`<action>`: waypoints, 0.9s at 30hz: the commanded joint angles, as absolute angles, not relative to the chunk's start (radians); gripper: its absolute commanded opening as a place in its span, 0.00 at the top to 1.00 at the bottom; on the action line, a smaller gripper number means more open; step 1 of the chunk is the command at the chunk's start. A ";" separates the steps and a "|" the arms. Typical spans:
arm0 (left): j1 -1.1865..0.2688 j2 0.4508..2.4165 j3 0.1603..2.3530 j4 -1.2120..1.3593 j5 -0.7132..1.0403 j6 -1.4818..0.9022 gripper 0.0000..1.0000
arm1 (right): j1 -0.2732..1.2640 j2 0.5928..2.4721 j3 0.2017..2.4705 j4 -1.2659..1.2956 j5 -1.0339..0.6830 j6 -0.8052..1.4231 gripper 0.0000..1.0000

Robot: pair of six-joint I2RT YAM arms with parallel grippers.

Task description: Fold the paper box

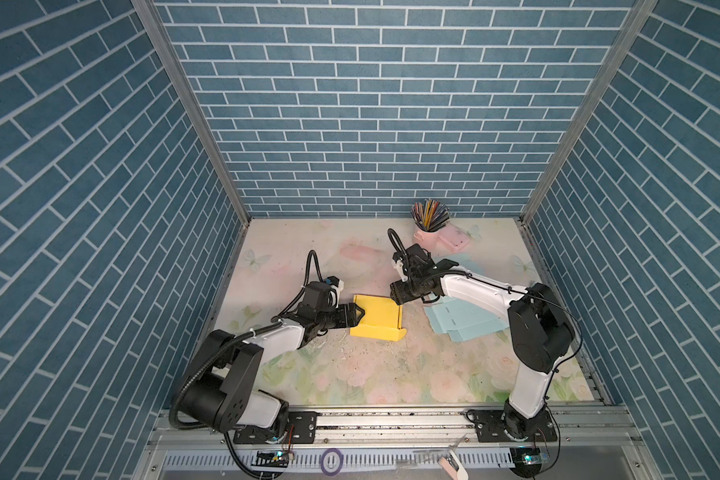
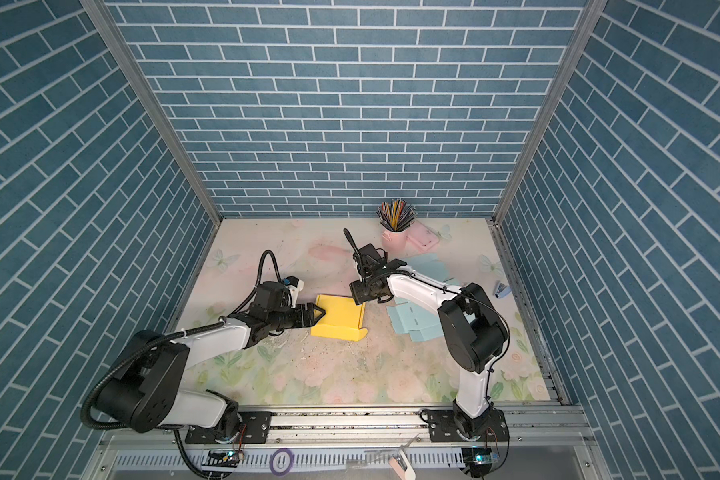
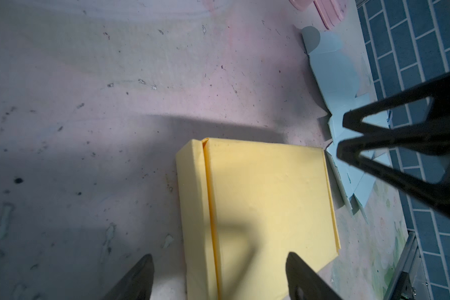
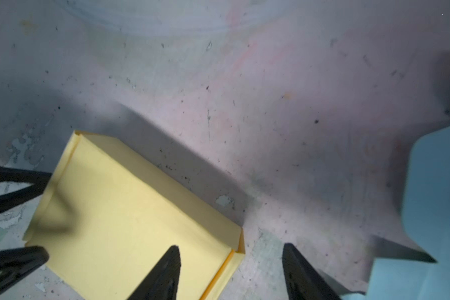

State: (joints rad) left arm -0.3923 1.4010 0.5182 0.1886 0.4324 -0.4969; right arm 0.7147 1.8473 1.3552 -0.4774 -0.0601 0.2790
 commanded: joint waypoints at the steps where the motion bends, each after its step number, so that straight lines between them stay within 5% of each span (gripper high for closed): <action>1: -0.401 1.314 0.474 0.118 0.393 -0.479 0.20 | 0.703 1.859 1.435 -0.545 -0.029 0.210 0.37; 11: -0.516 1.084 0.304 0.112 0.357 -0.619 0.20 | 0.742 2.008 1.555 -0.566 -0.081 0.174 0.40; 27: -0.576 1.350 0.246 0.645 0.427 -0.791 0.22 | 0.793 2.003 1.486 -0.547 -0.064 0.211 0.43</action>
